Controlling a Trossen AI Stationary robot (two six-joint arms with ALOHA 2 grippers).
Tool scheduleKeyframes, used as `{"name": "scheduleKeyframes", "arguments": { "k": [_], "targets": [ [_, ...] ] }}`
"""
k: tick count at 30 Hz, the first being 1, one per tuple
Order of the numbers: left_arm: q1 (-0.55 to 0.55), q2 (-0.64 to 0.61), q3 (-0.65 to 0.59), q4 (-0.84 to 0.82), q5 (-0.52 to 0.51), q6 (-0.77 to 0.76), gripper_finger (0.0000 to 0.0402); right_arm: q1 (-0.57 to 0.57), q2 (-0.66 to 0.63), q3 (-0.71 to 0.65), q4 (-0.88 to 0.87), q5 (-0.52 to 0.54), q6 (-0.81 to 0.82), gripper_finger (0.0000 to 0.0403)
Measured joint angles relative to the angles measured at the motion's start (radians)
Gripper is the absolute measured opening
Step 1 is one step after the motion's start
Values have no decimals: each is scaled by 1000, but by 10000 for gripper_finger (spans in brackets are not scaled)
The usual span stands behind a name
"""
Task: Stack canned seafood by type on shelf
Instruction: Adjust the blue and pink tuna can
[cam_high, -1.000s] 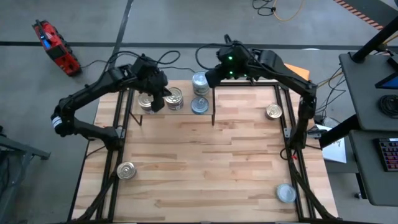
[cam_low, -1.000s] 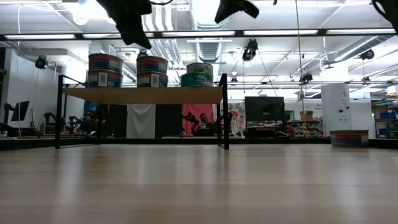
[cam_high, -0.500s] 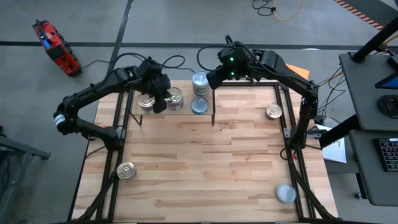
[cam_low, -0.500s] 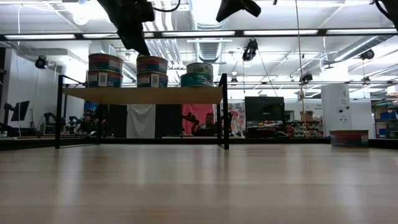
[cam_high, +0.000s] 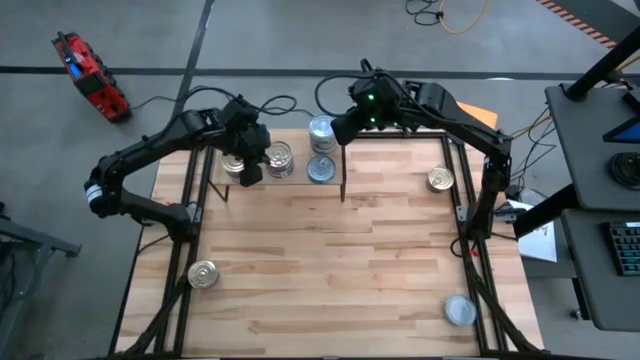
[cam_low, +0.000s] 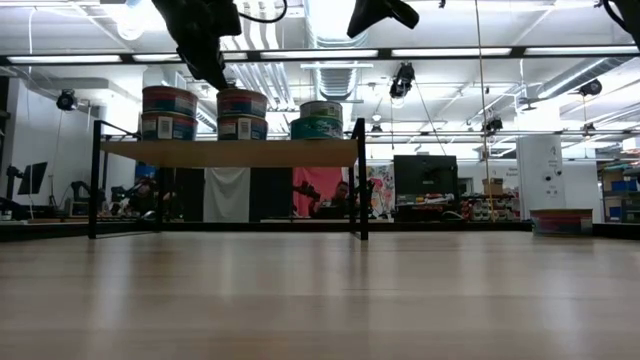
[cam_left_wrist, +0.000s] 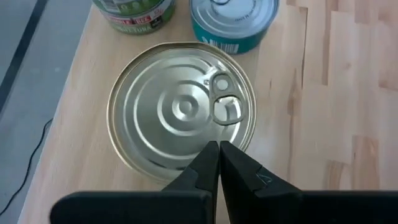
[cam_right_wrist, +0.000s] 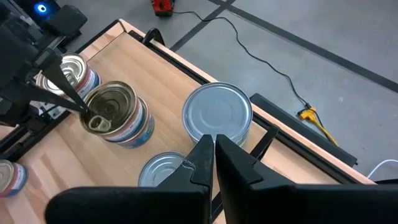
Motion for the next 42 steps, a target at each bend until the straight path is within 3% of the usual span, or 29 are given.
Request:
{"name": "scheduleKeyframes", "arguments": {
  "k": [15, 36, 42],
  "targets": [
    [0, 0, -4, 48, 7, 3, 0, 14, 0, 0, 2, 0, 8, 9],
    [-2, -10, -10, -8, 43, 4, 0, 20, 1, 0, 3, 0, 9, 9],
    [-2, -17, 86, -32, 42, 3, 0, 20, 1, 0, -27, 0, 14, 9]
  ]
}}
